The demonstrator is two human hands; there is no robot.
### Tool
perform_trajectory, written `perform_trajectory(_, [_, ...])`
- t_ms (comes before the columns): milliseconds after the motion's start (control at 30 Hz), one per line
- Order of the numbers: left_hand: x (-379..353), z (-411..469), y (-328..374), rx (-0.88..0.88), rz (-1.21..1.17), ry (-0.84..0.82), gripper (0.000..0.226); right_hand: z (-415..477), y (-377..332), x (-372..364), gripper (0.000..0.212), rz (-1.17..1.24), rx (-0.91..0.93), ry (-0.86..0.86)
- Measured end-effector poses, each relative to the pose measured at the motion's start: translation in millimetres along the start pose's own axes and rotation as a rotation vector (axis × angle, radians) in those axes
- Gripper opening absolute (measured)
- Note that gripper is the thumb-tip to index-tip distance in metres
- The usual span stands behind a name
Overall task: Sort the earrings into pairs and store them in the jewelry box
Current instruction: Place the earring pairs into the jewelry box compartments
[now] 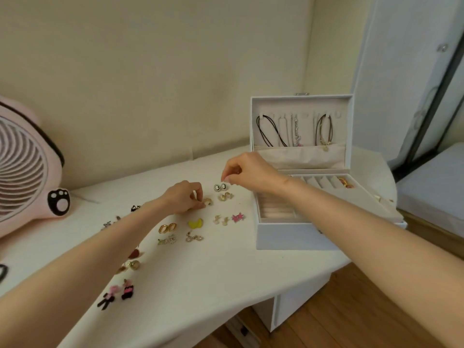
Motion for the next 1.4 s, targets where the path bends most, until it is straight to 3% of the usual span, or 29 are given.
perform_trajectory(167, [4,1,1,-0.02,-0.011,0.027,0.018,18,-12,-20,0.015,-0.086,-0.019,-0.131])
perform_trajectory(400, [35,-13,-9,-0.031,-0.128,0.149,0.013,60,-26,-73,0.029,-0.397,-0.083,-0.36])
perform_trajectory(633, [47,-23,-12,-0.063,-0.178,0.191,0.009,70,-24,-77,0.017,-0.395,-0.097,-0.344])
perform_trajectory(733, [56,-27,4,-0.127,-0.232,0.247,0.011,60,-22,-49,0.012,-0.212,-0.067,-0.269])
perform_trajectory(833, [64,-32,37,-0.24,-0.308,0.305,0.005,30,-11,-1,0.018,0.115,-0.062,-0.129])
perform_trajectory(933, [61,-29,83,-0.371,-0.35,0.264,0.003,-6,17,40,0.01,0.341,-0.087,-0.019])
perform_trajectory(1200, [24,3,182,-0.538,-0.328,0.148,0.005,-84,104,80,0.016,0.361,-0.323,0.19])
perform_trajectory(1400, [7,29,225,-0.559,-0.345,0.166,0.011,-112,130,89,0.017,0.299,-0.339,0.456])
Point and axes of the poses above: each hand's wrist, its own z-axis towards the middle knuckle, its own x-axis out of the back of the hand, y = z × x, the point moved 8 cm from there along z, towards the middle knuckle, and after that the axes turned 12 degrees about -y, right-handed, at the moved point
